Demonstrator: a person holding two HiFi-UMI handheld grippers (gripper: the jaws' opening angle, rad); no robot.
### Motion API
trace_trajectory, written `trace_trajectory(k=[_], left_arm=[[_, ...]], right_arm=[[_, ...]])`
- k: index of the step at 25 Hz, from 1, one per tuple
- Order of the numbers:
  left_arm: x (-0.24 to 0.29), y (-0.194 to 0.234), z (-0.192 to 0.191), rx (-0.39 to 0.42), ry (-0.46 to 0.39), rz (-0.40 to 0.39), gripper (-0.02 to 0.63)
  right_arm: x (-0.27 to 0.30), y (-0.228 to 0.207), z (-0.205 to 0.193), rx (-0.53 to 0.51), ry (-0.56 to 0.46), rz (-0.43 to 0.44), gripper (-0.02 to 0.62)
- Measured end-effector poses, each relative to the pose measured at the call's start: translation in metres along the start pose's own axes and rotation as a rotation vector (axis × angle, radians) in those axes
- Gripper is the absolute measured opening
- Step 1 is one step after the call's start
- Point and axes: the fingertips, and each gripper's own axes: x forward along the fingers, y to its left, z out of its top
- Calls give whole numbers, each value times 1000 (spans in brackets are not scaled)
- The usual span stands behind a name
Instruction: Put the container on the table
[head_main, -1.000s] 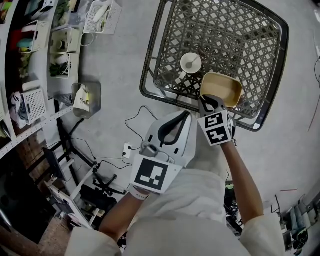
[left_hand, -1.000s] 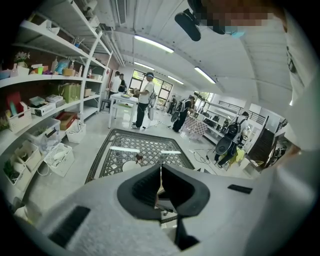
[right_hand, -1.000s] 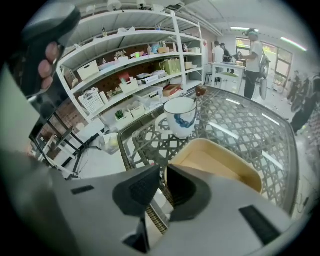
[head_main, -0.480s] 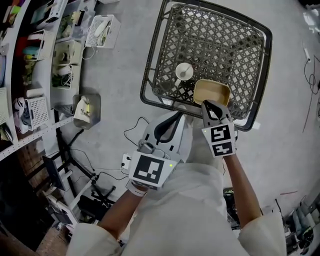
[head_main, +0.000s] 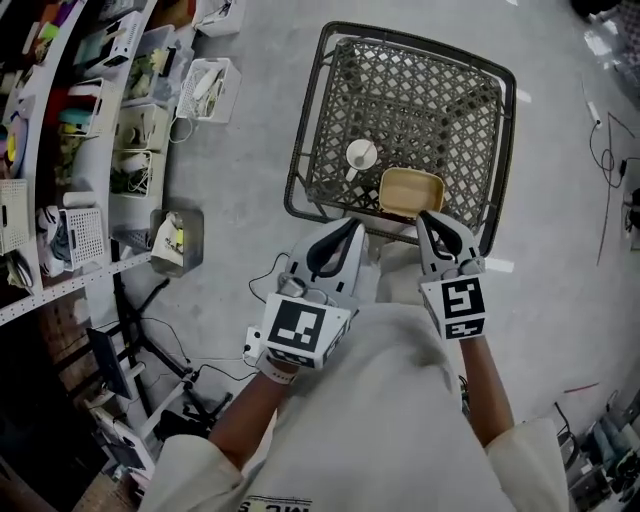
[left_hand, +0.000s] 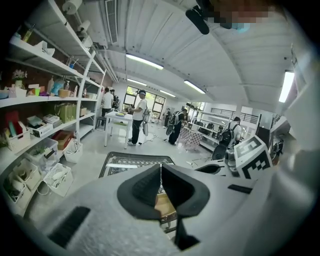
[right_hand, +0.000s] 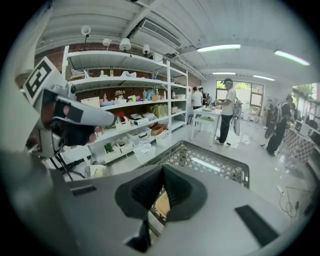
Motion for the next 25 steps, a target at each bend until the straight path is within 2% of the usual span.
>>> trace_trajectory(k=[11,19,25], left_arm=[[-20,-12,37,77,-95,-21,29],[-26,-19,61,132,-155,-47,29],[-31,-15,73,149,-194,-33,29]], right_arm=[[-81,-19,68,-6,-218,-136,18],[-124,-27,86,1,-332,-223,17],[-135,-25,86,23,-369,-244,17]])
